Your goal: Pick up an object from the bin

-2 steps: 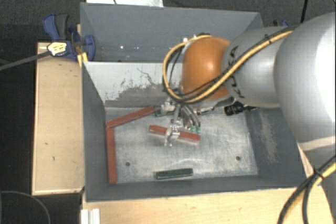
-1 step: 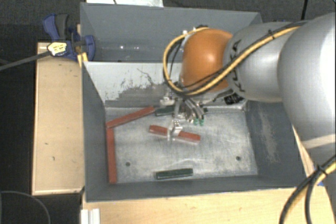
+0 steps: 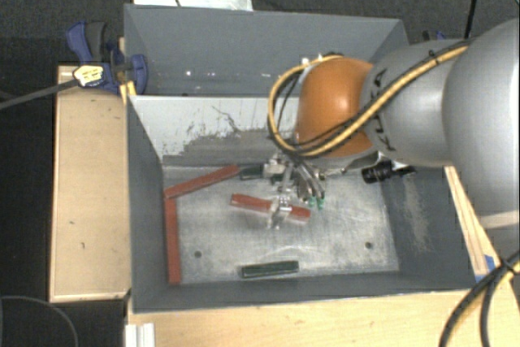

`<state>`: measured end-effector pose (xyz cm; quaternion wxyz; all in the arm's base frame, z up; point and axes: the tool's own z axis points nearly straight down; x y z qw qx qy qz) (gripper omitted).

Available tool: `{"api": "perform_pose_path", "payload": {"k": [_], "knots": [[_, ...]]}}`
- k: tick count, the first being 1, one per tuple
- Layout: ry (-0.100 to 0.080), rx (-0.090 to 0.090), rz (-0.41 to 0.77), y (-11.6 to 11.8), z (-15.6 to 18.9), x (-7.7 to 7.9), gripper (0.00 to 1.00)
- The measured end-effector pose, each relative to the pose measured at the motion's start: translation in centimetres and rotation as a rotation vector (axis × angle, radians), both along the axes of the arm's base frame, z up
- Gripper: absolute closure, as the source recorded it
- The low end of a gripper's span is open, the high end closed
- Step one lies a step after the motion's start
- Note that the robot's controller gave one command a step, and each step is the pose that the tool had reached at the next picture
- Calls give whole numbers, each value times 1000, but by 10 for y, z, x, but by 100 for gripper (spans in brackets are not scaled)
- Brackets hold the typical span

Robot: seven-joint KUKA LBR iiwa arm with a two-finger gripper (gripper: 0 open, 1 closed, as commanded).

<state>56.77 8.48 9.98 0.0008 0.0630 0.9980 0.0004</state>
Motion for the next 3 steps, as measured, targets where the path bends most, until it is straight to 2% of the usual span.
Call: {"api": "perform_pose_path", "payload": {"k": [1,2,3], "knots": [[3,-1,66,-3,-26,4,0],[-5,1,-69,14,-25,-5,100],[-5,1,-69,14,-25,-5,100]]}}
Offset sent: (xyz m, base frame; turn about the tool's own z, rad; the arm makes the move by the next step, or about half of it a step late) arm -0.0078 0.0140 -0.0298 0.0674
